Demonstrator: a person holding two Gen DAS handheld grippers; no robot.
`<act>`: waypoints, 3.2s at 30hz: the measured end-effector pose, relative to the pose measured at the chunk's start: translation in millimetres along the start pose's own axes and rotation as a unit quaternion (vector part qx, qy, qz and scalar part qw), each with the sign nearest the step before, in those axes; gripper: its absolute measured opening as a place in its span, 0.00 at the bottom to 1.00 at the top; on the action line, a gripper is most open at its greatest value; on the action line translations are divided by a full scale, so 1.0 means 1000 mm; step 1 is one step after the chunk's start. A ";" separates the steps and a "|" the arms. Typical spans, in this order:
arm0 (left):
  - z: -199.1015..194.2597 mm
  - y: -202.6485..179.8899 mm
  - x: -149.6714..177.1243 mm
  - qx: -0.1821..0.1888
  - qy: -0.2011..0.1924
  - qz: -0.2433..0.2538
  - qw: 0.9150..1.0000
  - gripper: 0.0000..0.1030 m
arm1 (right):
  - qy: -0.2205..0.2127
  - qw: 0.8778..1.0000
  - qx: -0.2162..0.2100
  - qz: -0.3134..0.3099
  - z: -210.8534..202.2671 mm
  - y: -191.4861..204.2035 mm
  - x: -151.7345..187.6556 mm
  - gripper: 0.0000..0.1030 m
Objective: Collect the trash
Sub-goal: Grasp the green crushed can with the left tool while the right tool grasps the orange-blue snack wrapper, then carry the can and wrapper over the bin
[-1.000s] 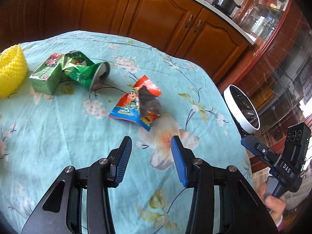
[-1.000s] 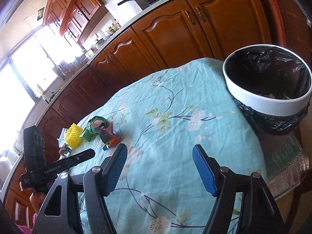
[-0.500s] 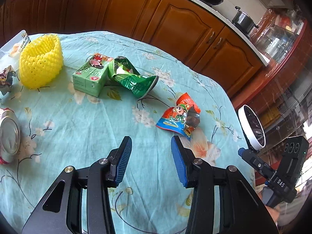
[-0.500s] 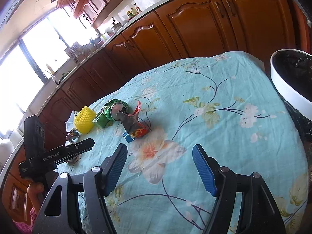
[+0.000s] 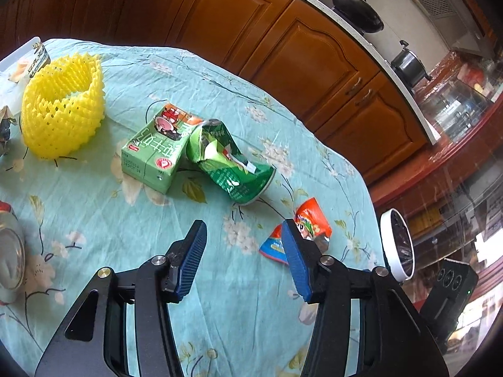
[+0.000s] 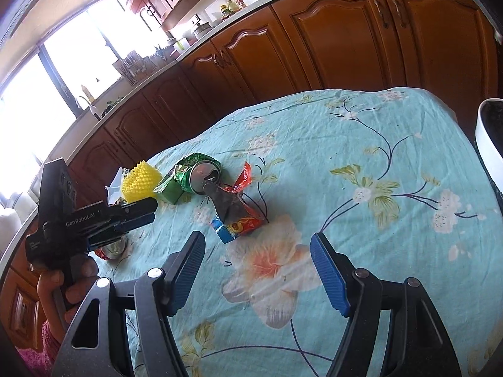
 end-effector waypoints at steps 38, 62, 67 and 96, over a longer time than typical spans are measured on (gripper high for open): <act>0.089 0.009 -0.047 -0.007 0.055 -0.057 0.997 0.58 | 0.047 0.999 0.004 -0.013 0.045 -0.007 -0.021 0.22; 0.118 -0.016 -0.058 -0.010 0.054 0.006 0.998 0.42 | 0.024 1.000 0.008 0.011 0.036 -0.020 -0.027 0.02; 0.113 -0.049 -0.041 0.008 0.075 0.059 0.995 0.41 | 0.005 0.999 0.036 0.019 0.008 -0.048 -0.021 0.02; 0.109 -0.205 0.100 0.050 0.175 0.294 0.938 0.41 | -0.058 0.986 0.129 0.087 -0.112 -0.154 0.026 0.02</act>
Point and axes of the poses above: each gripper's, at about its wrist camera, not at the fingertips, and z roughly the way its jaws point, y to its left, x to its underside, the point moved 3 cm from there along z, roughly the way its jaws point, and after that the axes turned 11 degrees about x, right-handed, at the moved point
